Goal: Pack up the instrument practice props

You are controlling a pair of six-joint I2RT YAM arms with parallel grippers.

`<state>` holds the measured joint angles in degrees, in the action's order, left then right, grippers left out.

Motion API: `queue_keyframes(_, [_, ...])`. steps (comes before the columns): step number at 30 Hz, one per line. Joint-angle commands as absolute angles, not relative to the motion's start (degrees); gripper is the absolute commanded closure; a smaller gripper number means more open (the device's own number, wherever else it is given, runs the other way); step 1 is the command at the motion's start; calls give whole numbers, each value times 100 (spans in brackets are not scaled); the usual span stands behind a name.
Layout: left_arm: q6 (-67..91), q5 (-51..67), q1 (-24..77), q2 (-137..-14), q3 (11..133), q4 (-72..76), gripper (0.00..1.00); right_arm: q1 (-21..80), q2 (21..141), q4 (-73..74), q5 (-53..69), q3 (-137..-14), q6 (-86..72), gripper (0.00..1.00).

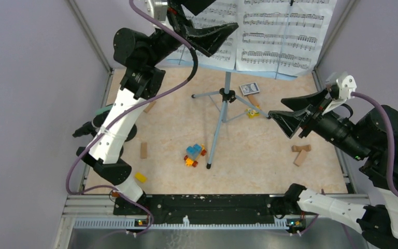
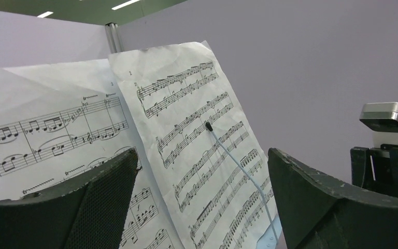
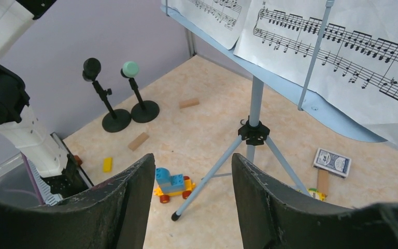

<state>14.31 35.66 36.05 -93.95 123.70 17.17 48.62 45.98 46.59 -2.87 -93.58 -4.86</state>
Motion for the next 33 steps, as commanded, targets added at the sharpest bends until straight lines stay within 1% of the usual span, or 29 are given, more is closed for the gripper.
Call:
queue_keyframes(1, [1883, 3196, 3746, -9602, 12564, 2036, 2, 4911, 4420, 4333, -250, -9246, -411, 44])
queue_keyframes(13, [1890, 2604, 4063, -9832, 12544, 2073, 2, 4913, 4259, 4229, -189, -9048, -582, 44])
queue_keyframes(23, [1997, 2689, 4148, -9967, 12514, 2218, 2, 4913, 4245, 4219, -75, -8991, -648, 44])
queue_keyframes(29, [2112, 2982, 4155, -10054, 12555, 2159, 5, 4913, 4244, 4254, -46, -8975, -672, 44])
queue_keyframes(33, [2168, 3200, 4150, -10055, 12466, 2143, 11, 4913, 4244, 4246, -23, -8942, -698, 44])
